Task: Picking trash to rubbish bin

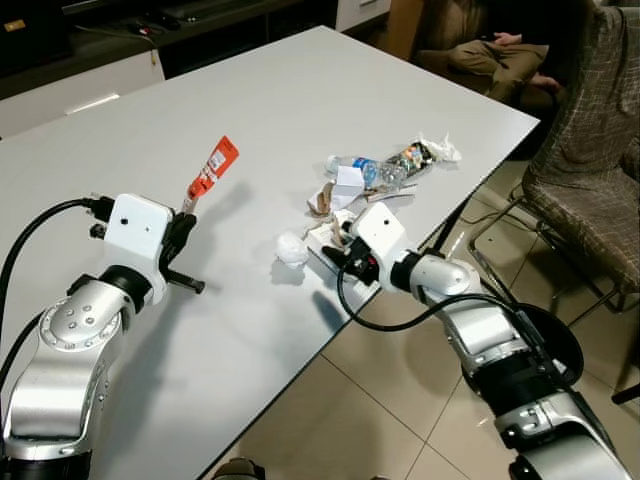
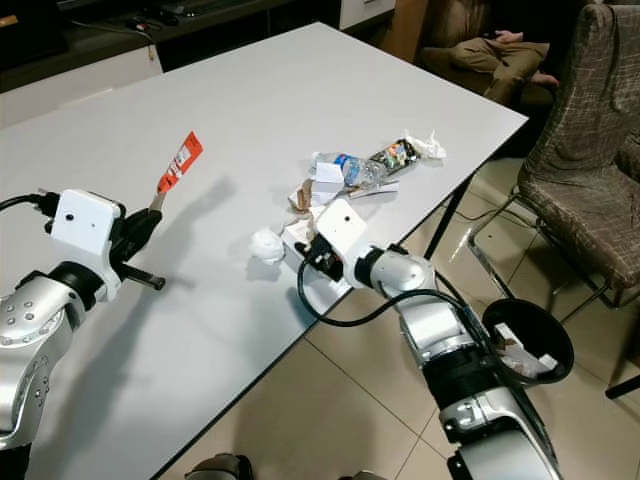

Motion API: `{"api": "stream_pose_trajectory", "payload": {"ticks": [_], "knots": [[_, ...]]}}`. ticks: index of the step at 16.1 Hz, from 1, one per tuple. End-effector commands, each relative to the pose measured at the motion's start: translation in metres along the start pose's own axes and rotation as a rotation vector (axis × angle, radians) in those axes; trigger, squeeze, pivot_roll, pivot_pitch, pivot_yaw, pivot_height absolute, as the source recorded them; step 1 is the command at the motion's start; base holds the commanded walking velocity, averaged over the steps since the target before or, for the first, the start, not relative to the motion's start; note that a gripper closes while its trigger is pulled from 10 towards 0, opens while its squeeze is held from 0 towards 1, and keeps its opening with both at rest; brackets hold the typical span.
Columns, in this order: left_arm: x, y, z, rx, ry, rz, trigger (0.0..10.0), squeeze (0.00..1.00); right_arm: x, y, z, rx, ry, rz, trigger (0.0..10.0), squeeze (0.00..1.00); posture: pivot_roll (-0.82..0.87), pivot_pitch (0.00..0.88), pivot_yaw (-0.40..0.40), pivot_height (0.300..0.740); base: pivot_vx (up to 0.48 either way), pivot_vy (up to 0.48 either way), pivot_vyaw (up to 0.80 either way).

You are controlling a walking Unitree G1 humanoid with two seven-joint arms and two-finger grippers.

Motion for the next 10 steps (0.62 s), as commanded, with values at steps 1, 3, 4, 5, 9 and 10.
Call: {"api": "stream_pose_trajectory", "payload": {"ticks": [1,3,4,5,9,10], "knots": [[-0.001,0.002,0.005,-0.017,-0.016,-0.003,0.0,0.0,-0.002,-0.002,0.003,-0.006,0.005,-0.001,10.0,1.0,0.09,0.068,-0.048,0.74,0.0,0.0,0.0],[-0.001,0.002,0.005,-0.017,-0.017,-0.003,0.0,0.0,-0.001,-0.006,-0.004,0.006,-0.023,-0.003,10.0,1.0,0.09,0.064,-0.047,0.74,0.0,0.0,0.0],[-0.001,0.002,0.005,-0.018,-0.017,-0.004,0.0,0.0,0.0,-0.01,-0.008,0.016,-0.039,-0.003,10.0,0.1,0.09,0.064,-0.047,0.74,0.0,0.0,0.0],[-0.002,0.001,0.005,-0.019,-0.018,-0.007,0.0,0.0,0.002,-0.014,-0.014,0.043,0.004,-0.003,10.0,0.0,0.09,0.064,-0.045,0.74,0.0,0.0,0.0],[-0.002,0.001,0.006,-0.019,-0.022,-0.006,0.0,0.0,-0.003,-0.024,-0.019,0.082,0.097,-0.057,10.0,0.0,0.1,0.072,-0.049,0.74,0.0,0.0,0.0],[-0.002,0.002,0.006,-0.019,-0.023,-0.006,0.0,0.0,-0.002,-0.026,-0.02,0.086,0.102,-0.059,10.0,0.0,0.1,0.072,-0.049,0.74,0.0,0.0,0.0]]}}
Point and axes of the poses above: a point about 5 cm out from each wrist's last joint towards the gripper, its own y axis pointing back from the gripper into the wrist, its own z axis along the axis of the wrist's last joint, x = y × z, the point moved 6 cm from there along -y, pointing out of the wrist towards the gripper, and after that the axes turned 3 degrees about -y, right-handed, at the moved point
